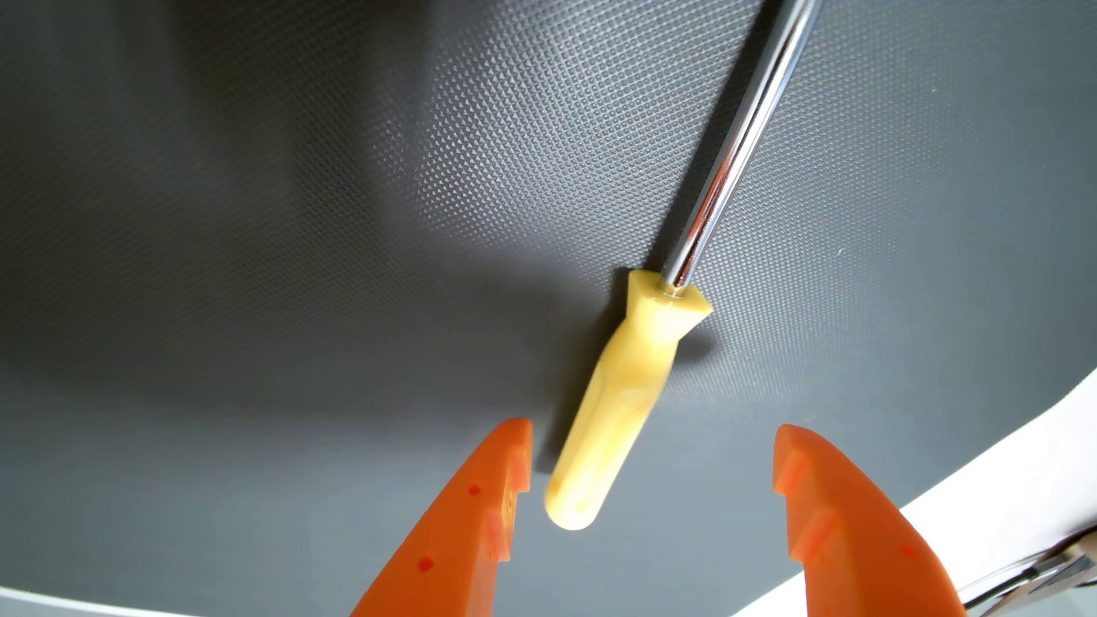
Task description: Grab the yellow screwdriver
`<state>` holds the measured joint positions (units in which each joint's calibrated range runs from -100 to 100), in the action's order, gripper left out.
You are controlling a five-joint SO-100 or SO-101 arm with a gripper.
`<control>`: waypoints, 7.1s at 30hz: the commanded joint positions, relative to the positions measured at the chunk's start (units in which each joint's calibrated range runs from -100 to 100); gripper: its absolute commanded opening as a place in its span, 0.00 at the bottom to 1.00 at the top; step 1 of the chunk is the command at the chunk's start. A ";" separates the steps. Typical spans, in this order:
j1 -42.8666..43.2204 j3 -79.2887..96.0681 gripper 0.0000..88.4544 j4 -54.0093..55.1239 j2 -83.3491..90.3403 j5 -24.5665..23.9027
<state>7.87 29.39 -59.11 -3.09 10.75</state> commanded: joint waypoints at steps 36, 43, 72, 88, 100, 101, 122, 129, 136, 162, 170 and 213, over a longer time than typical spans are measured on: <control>-1.63 -12.60 0.27 -7.40 -12.49 -1.09; -0.55 -12.69 0.27 -7.57 -13.00 -1.20; -0.47 -14.85 0.15 -4.20 -13.34 -0.05; -0.55 -14.22 0.06 -3.68 -13.17 -0.41; -0.47 -12.96 0.12 -2.72 -13.76 -0.31; -0.47 -12.96 0.12 -2.81 -13.68 -0.41; -0.38 -14.31 0.01 -2.64 -12.66 -0.62; -0.47 -13.77 0.01 -7.14 -7.22 -0.62; -0.47 -13.77 0.01 -11.46 -3.06 -0.57; -0.47 -12.96 0.01 -29.03 22.67 -1.88; -2.05 -9.71 0.01 -31.80 28.36 -1.98; -2.30 4.51 0.01 -27.73 48.06 -5.80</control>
<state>5.77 34.00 -87.27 43.79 5.10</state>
